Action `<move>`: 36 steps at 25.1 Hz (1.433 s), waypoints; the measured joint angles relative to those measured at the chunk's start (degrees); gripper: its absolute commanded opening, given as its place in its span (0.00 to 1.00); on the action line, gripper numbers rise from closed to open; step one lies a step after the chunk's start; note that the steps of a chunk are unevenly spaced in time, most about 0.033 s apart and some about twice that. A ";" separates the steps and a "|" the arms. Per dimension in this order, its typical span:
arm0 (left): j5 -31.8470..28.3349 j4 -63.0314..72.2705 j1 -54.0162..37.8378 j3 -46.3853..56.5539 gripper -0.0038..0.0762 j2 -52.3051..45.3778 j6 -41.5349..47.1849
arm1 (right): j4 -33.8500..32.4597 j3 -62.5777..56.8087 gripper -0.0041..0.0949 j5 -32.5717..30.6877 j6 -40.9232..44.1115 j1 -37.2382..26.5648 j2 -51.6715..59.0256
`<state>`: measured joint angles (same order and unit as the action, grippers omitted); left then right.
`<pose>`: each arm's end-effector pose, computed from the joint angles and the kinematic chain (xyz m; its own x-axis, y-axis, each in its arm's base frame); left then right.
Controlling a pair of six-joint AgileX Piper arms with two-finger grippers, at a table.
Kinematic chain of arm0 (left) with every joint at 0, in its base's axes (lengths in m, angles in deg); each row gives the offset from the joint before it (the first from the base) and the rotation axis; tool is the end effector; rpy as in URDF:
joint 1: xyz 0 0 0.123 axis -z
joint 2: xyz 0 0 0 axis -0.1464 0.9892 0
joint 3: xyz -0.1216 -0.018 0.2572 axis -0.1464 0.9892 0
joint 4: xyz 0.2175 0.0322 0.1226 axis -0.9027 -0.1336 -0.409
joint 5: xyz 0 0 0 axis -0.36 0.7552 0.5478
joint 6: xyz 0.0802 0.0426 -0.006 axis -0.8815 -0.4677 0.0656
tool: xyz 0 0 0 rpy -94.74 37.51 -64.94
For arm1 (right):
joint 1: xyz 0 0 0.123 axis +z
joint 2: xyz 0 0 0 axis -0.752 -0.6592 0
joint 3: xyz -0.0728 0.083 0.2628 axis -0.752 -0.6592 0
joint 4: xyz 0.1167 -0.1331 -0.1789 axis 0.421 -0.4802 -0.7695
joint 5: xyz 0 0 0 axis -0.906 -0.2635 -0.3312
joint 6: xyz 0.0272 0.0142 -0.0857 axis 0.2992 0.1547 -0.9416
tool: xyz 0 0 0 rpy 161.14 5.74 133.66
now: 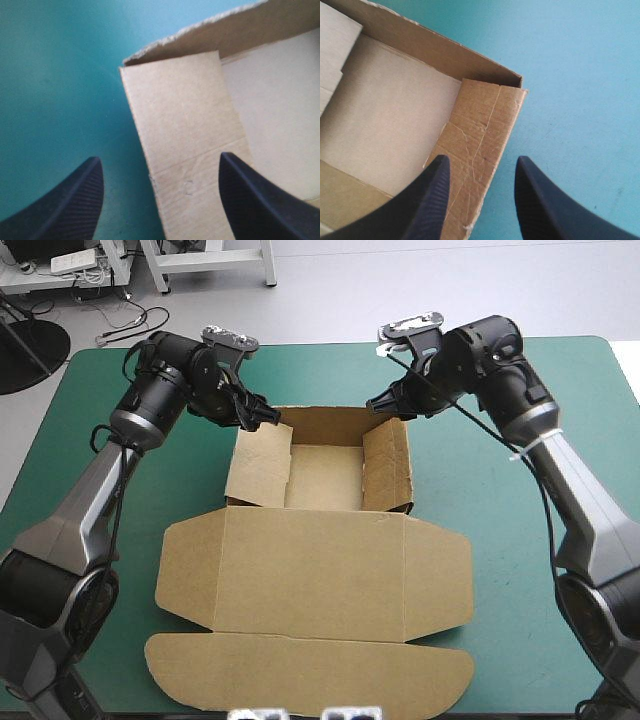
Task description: Fold the box
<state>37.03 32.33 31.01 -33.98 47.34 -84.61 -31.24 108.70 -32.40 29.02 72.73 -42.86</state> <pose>0.3659 -0.1448 0.3776 -0.7966 0.3394 -0.5002 0.3542 0.9326 0.0686 0.3512 0.1561 0.4035 -0.7659 -0.3165 -0.5597 -0.3895 0.9209 0.0123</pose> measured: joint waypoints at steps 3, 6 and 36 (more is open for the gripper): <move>0.57 5.05 0.00 -2.04 0.56 -2.18 0.51 | -0.34 -0.35 0.44 -0.35 1.45 0.00 4.71; 1.07 6.43 0.07 -2.03 0.27 -6.93 0.62 | -1.97 -5.33 0.44 -0.36 7.72 0.00 7.33; 0.31 -5.13 0.07 55.20 0.04 -67.26 4.21 | 4.01 -11.52 0.02 1.76 5.20 -6.33 -8.28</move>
<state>37.34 27.21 31.08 21.23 -19.92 -80.41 -27.23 97.18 -30.64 34.22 66.40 -51.14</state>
